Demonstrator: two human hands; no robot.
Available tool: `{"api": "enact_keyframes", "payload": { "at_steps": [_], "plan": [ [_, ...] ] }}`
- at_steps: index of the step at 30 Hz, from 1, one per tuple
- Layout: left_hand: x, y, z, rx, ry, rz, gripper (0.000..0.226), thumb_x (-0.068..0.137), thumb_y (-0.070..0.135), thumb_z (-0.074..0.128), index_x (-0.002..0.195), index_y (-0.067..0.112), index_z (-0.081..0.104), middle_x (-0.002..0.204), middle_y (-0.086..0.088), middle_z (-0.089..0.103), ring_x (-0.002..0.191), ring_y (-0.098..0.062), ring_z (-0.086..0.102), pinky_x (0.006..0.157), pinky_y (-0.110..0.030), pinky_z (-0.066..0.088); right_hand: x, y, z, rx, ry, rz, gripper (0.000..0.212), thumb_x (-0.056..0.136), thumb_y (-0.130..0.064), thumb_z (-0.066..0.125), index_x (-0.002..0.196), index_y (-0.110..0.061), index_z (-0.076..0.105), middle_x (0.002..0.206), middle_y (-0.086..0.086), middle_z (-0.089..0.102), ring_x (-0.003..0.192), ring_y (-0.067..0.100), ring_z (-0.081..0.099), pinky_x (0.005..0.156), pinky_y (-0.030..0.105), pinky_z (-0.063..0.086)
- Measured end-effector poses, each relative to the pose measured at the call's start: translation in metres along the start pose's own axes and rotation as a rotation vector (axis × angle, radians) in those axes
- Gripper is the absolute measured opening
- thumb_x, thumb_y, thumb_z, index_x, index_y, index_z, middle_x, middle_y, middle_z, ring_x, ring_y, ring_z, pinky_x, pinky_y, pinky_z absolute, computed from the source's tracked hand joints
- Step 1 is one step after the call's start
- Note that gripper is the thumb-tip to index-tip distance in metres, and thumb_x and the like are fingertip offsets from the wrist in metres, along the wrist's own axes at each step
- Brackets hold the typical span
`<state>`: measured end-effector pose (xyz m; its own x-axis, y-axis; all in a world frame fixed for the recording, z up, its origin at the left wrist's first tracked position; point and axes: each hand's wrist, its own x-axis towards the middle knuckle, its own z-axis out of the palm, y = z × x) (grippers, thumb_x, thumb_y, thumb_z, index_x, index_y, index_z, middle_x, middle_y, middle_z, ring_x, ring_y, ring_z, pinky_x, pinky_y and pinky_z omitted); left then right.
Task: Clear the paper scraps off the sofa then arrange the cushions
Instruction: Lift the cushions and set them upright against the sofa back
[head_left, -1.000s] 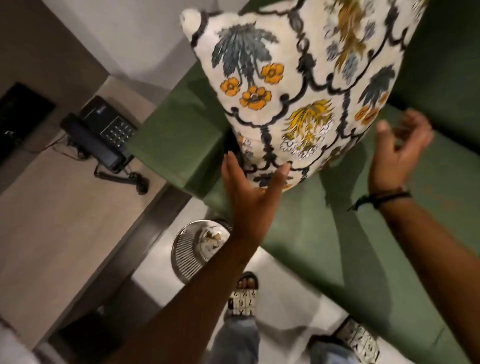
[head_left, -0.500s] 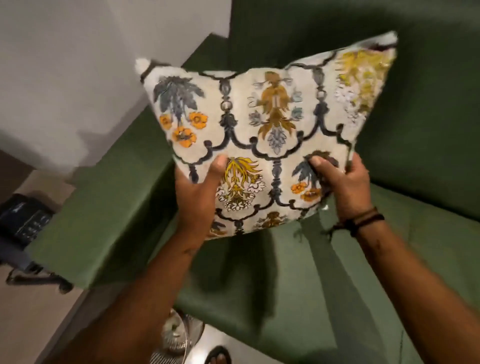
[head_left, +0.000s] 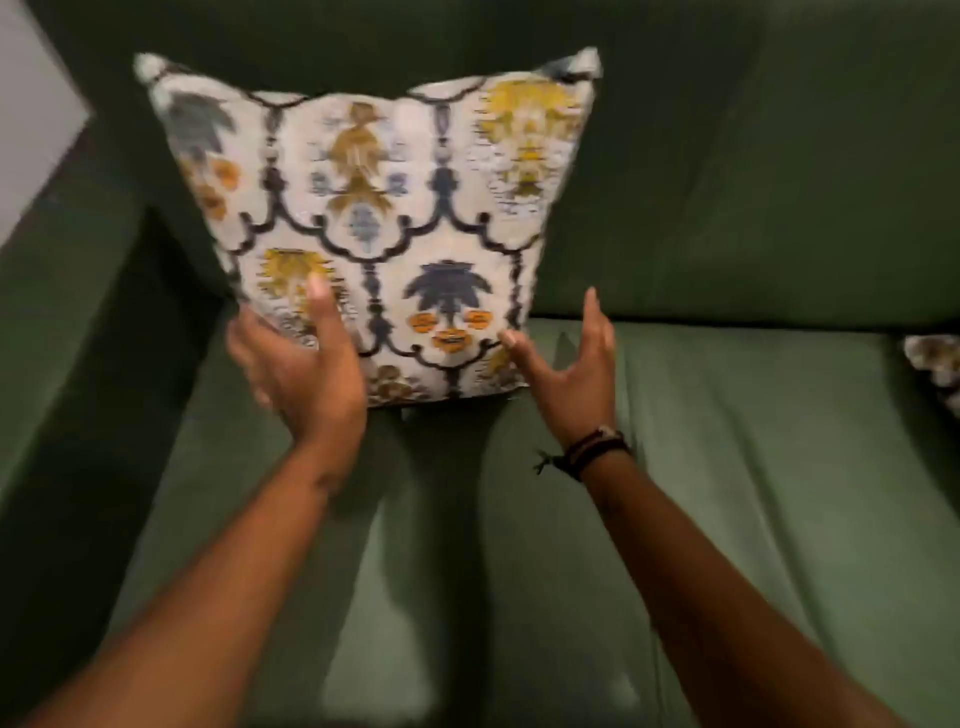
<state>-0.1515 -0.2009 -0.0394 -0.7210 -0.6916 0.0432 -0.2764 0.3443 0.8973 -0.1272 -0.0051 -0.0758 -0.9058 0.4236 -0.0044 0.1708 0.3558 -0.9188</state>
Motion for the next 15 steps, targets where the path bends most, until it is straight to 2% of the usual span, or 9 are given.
{"api": "enact_keyframes", "payload": {
  "at_steps": [2, 4, 5, 7, 9, 11, 13, 15],
  "plan": [
    [-0.068, 0.011, 0.014, -0.044, -0.063, -0.007, 0.079, 0.088, 0.060, 0.047, 0.142, 0.004, 0.036, 0.152, -0.019, 0.034, 0.144, -0.029, 0.032, 0.121, -0.038, 0.025, -0.025, 0.019, -0.046, 0.011, 0.062, 0.054, 0.101, 0.067, -0.065, 0.069, 0.149, -0.025, 0.026, 0.154, 0.010, 0.031, 0.143, 0.017, 0.026, 0.116, 0.026, 0.023],
    [-0.145, 0.026, 0.036, -0.068, -0.283, 0.014, 0.083, 0.084, 0.065, 0.045, 0.143, 0.009, 0.036, 0.153, -0.015, 0.033, 0.144, -0.021, 0.032, 0.122, -0.037, 0.024, -0.047, 0.048, -0.108, -0.006, 0.163, 0.156, 0.103, 0.062, -0.074, 0.063, 0.148, -0.033, 0.025, 0.156, 0.005, 0.027, 0.143, 0.014, 0.026, 0.116, 0.033, 0.026],
    [-0.177, 0.034, 0.047, -0.073, -0.422, 0.059, 0.084, 0.081, 0.069, 0.044, 0.143, 0.013, 0.037, 0.153, -0.010, 0.036, 0.142, -0.015, 0.033, 0.121, -0.032, 0.024, -0.056, 0.061, -0.136, -0.016, 0.231, 0.208, 0.105, 0.061, -0.075, 0.065, 0.148, -0.032, 0.025, 0.156, 0.006, 0.027, 0.143, 0.016, 0.027, 0.117, 0.036, 0.027],
    [-0.240, 0.058, 0.088, -0.099, -0.757, 0.146, 0.085, 0.076, 0.073, 0.048, 0.143, 0.022, 0.036, 0.153, -0.001, 0.039, 0.140, -0.006, 0.034, 0.117, -0.024, 0.024, -0.063, 0.095, -0.206, -0.029, 0.485, 0.322, 0.108, 0.062, -0.067, 0.073, 0.148, -0.019, 0.029, 0.150, 0.012, 0.033, 0.138, 0.024, 0.036, 0.116, 0.044, 0.032],
    [-0.297, 0.090, 0.143, -0.121, -1.081, 0.172, 0.094, 0.069, 0.074, 0.056, 0.146, 0.026, 0.032, 0.154, 0.004, 0.037, 0.142, -0.004, 0.034, 0.115, -0.024, 0.026, -0.064, 0.129, -0.284, 0.010, 0.802, 0.448, 0.111, 0.060, -0.068, 0.074, 0.146, -0.011, 0.032, 0.144, 0.016, 0.037, 0.131, 0.026, 0.044, 0.113, 0.043, 0.036],
    [-0.340, 0.122, 0.199, -0.138, -1.307, 0.138, 0.108, 0.062, 0.072, 0.063, 0.151, 0.025, 0.023, 0.157, 0.002, 0.034, 0.143, -0.005, 0.033, 0.114, -0.025, 0.028, -0.059, 0.160, -0.353, 0.062, 1.031, 0.555, 0.115, 0.059, -0.072, 0.072, 0.146, -0.010, 0.031, 0.144, 0.017, 0.036, 0.131, 0.027, 0.042, 0.113, 0.040, 0.035],
    [-0.384, 0.155, 0.261, -0.133, -1.468, 0.116, 0.117, 0.056, 0.068, 0.067, 0.152, 0.021, 0.018, 0.158, -0.004, 0.033, 0.143, -0.010, 0.034, 0.113, -0.026, 0.030, -0.049, 0.190, -0.418, 0.066, 1.115, 0.607, 0.111, 0.063, -0.066, 0.073, 0.148, -0.011, 0.026, 0.150, 0.018, 0.031, 0.137, 0.027, 0.035, 0.116, 0.042, 0.030],
    [-0.417, 0.184, 0.321, -0.096, -1.575, 0.137, 0.125, 0.051, 0.067, 0.070, 0.153, 0.019, 0.016, 0.159, -0.008, 0.031, 0.144, -0.014, 0.033, 0.110, -0.026, 0.032, -0.031, 0.212, -0.466, 0.068, 1.098, 0.602, 0.112, 0.065, -0.061, 0.075, 0.150, -0.013, 0.021, 0.154, 0.018, 0.024, 0.142, 0.026, 0.029, 0.118, 0.040, 0.025]
  ]
}}
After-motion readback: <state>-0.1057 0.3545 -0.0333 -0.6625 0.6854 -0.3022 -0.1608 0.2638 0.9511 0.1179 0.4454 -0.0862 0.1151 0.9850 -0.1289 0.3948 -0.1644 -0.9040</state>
